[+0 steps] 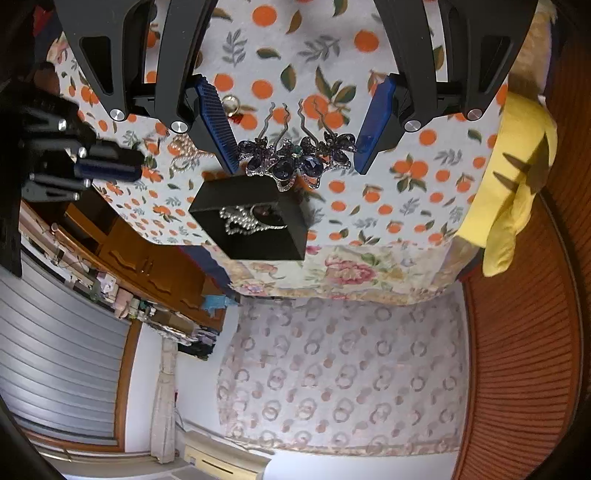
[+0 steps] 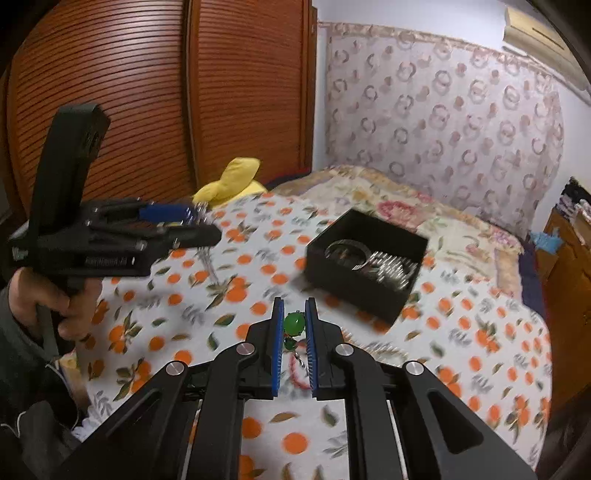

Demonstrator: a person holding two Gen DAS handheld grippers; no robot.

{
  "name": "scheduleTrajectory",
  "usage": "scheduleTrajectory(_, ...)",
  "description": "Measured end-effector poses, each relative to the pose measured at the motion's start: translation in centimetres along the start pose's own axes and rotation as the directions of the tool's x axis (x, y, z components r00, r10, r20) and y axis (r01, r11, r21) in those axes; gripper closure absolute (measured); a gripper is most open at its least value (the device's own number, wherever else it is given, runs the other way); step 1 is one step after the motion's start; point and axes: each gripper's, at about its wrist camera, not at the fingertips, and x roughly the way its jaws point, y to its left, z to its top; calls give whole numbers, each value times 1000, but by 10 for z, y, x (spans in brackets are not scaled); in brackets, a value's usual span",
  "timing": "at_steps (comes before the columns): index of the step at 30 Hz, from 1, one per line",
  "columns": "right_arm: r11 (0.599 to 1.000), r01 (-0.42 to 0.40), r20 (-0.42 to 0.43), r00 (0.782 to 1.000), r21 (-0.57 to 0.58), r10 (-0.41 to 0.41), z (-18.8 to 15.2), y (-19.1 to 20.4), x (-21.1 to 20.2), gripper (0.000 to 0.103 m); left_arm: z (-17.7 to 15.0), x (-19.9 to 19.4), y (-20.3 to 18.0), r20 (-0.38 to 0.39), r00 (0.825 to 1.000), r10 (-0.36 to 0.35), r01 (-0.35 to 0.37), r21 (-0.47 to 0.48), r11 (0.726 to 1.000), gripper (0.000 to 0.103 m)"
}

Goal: Organize jewelry
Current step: 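Carry the comb and jade pendant into the black box and release both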

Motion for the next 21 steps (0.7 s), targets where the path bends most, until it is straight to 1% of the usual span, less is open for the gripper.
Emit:
scheduleTrajectory(8, 998, 56, 31, 998, 6, -56, 32, -33, 0, 90, 22, 15, -16, 6, 1000, -4, 4, 40, 999, 41)
scheduleTrajectory(14, 997, 77, 44, 996, 16, -77, 51, -57, 13, 90, 36, 27, -22, 10, 1000, -12, 12, 58, 998, 41)
scheduleTrajectory(21, 996, 67, 54, 996, 63, -70, 62, -86, 34, 90, 49, 49, -28, 2, 1000, -15, 14, 70, 997, 41)
